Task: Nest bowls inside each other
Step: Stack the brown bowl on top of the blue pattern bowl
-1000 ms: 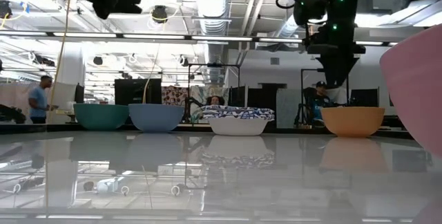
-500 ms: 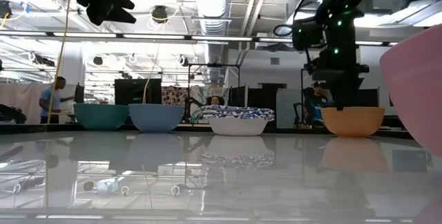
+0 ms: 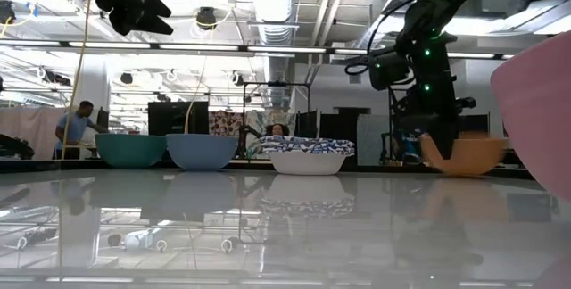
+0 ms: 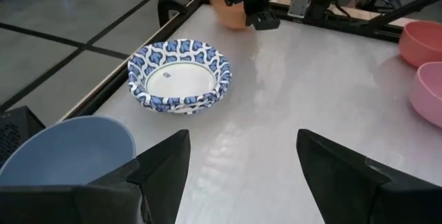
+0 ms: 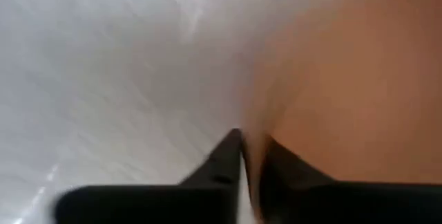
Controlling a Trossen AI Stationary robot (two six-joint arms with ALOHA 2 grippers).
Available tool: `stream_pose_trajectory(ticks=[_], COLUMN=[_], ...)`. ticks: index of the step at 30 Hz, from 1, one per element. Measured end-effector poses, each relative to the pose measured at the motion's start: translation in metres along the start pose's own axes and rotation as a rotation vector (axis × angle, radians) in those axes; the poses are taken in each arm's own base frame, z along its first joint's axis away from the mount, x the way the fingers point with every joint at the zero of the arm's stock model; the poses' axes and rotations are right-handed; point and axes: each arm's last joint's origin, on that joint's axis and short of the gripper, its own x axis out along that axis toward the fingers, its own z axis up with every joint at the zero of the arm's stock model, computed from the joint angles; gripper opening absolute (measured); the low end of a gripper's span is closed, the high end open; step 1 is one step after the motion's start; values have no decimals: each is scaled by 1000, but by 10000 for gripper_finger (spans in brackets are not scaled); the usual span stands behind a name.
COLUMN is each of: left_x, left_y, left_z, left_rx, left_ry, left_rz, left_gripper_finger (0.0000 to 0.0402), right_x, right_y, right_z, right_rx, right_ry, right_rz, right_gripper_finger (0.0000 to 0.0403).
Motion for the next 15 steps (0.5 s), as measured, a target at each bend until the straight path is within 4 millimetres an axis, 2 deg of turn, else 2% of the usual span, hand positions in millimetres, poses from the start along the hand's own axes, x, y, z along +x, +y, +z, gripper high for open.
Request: stream_pose_trajectory(ticks=[2, 9, 15], left_x=[0, 0, 0], left_y=[0, 0, 0], left_z=[0, 0, 0], left_rx=[0, -1, -7], left_ry=[0, 0, 0], left_rz=[0, 1, 1], left_gripper_finger=[256, 256, 256], right_x=[-3, -22, -52], right_y=[0, -3, 10], right_z=[-1, -3, -4], right_rx=[3, 39, -36], right_ry=[-15, -130, -383], right_rz=[6, 64, 178], right_gripper_finger=[14, 9, 10])
